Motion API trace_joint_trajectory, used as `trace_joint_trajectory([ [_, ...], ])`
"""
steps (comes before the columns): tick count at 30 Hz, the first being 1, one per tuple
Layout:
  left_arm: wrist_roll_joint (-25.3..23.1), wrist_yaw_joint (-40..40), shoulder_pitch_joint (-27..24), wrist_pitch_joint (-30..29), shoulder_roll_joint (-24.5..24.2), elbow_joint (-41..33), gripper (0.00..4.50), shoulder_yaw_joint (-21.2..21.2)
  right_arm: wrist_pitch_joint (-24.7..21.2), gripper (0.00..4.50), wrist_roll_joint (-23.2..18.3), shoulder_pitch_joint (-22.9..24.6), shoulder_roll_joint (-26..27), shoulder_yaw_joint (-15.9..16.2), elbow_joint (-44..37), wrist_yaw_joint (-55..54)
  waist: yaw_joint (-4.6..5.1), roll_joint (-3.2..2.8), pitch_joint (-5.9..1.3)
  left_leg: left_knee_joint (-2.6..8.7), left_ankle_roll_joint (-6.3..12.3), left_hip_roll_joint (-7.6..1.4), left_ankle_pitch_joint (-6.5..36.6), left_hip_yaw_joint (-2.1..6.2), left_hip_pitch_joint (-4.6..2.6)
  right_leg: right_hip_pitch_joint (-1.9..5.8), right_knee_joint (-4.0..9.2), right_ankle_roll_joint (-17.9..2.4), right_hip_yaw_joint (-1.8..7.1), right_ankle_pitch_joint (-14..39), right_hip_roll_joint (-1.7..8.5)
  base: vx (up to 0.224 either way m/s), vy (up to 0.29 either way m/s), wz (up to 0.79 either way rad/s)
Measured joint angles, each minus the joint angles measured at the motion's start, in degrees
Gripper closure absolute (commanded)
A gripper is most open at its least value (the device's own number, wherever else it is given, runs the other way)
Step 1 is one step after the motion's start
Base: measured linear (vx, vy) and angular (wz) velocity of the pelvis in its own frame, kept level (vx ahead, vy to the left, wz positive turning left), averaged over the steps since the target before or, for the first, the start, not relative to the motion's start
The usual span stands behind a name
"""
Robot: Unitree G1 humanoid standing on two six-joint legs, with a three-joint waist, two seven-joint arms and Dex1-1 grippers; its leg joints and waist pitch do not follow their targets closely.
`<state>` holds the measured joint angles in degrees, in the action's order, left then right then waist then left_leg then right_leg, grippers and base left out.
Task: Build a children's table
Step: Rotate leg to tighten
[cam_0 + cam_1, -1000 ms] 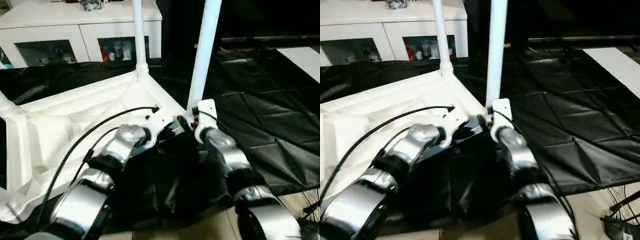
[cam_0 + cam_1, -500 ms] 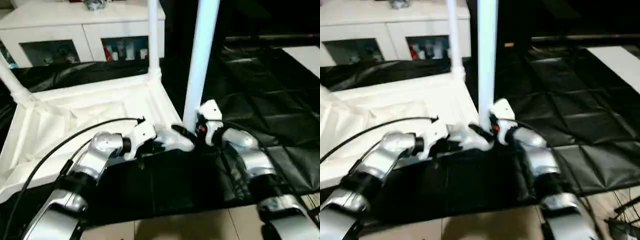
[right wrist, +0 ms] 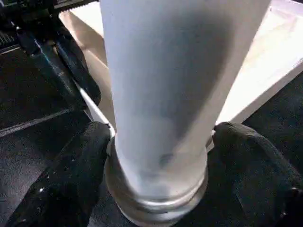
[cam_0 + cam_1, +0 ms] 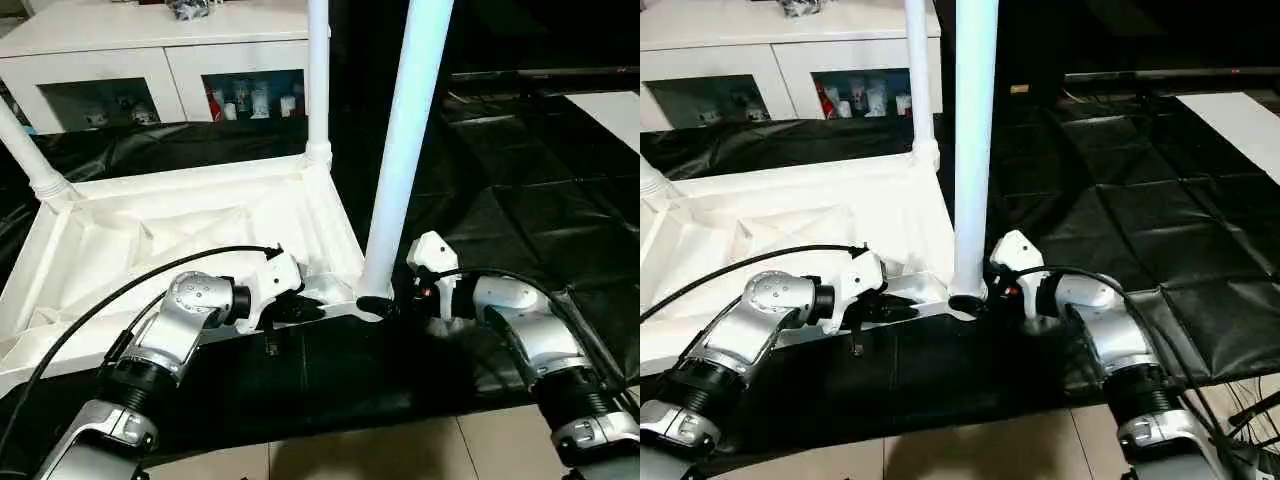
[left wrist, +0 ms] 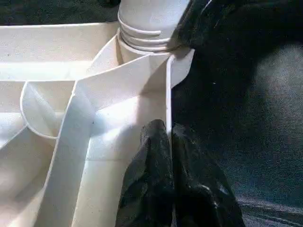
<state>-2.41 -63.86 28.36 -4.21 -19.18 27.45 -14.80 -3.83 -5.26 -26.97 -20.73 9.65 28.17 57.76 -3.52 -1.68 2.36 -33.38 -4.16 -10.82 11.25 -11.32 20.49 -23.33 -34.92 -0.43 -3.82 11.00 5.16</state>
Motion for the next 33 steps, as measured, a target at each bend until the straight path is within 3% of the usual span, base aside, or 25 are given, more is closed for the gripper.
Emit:
trace_joint_trajectory([
  [10,0.09,0.09,-0.68,-1.17,-0.42,-1.37,4.50,0.02,0.19,1.77,0.00,0.03,0.17,0.28,0.15,0.89,0.14,0.02,0.01,-0.07,0.09,-0.01,-0.05,0.00,0.05,-0.02,-0.02,0.00,0.00,0.00,0.00,0.000,0.000,0.00],
  [23,0.20,0.32,-0.75,-1.68,-0.49,-1.53,4.50,0.04,0.71,1.86,0.20,0.11,0.75,0.25,0.37,0.06,0.27,0.02,0.01,-0.15,0.11,-0.03,-0.06,0.00,0.05,-0.01,-0.09,-0.01,0.00,-0.01,0.00,0.000,0.000,0.00],
  [28,-1.15,6.36,2.19,-2.67,1.82,3.09,4.50,0.69,0.75,1.87,1.60,-1.38,6.44,-1.98,4.86,-12.69,1.04,0.15,-0.02,-0.31,-0.13,-0.06,0.06,0.00,-0.04,0.06,-0.22,-0.13,0.02,-0.10,-0.03,0.000,0.000,0.00],
  [33,-3.31,13.90,6.94,-2.86,5.84,10.04,4.50,0.62,-3.64,1.87,2.73,-4.35,12.11,-4.93,8.03,-25.78,1.08,0.33,0.01,-0.47,-0.13,-0.03,0.06,0.04,-0.41,0.30,-0.11,-0.14,0.07,-0.13,-0.01,0.000,0.000,0.00],
])
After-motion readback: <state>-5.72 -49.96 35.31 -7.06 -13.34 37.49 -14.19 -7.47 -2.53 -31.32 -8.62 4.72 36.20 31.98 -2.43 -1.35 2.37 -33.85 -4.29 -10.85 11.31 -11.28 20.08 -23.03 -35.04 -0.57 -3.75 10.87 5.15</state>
